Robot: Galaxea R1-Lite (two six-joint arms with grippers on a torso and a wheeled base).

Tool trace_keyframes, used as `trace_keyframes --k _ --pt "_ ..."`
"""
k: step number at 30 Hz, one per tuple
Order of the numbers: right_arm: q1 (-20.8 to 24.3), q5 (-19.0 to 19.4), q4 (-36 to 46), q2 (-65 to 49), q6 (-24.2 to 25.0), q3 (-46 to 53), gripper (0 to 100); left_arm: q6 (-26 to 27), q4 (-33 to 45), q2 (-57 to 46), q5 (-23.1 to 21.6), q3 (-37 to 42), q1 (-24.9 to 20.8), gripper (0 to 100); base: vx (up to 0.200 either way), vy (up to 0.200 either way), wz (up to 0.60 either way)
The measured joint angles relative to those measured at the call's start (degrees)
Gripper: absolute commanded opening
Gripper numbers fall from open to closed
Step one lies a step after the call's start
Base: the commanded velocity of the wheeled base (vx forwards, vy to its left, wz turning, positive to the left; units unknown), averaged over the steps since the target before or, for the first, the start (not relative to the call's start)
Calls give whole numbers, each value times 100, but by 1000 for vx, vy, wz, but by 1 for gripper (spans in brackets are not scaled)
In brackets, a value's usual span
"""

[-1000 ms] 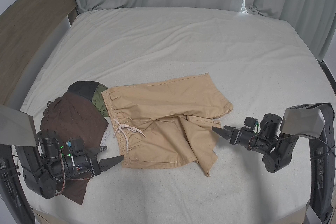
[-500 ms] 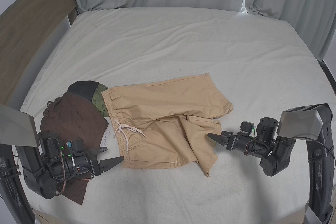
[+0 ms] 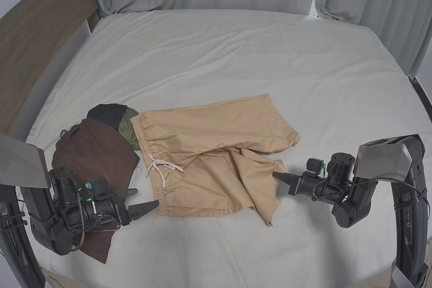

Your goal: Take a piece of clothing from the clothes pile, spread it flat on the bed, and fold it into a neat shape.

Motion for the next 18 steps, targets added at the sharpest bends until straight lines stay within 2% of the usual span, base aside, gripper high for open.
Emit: trace_keyframes --k 5,18 --pt "-156 -9 5 -55 -243 -9 0 2 0 0 0 6 -4 100 0 0 0" --pt "-462 -62 18 -293 -257 -305 0 4 0 1 0 0 -9 100 0 0 0"
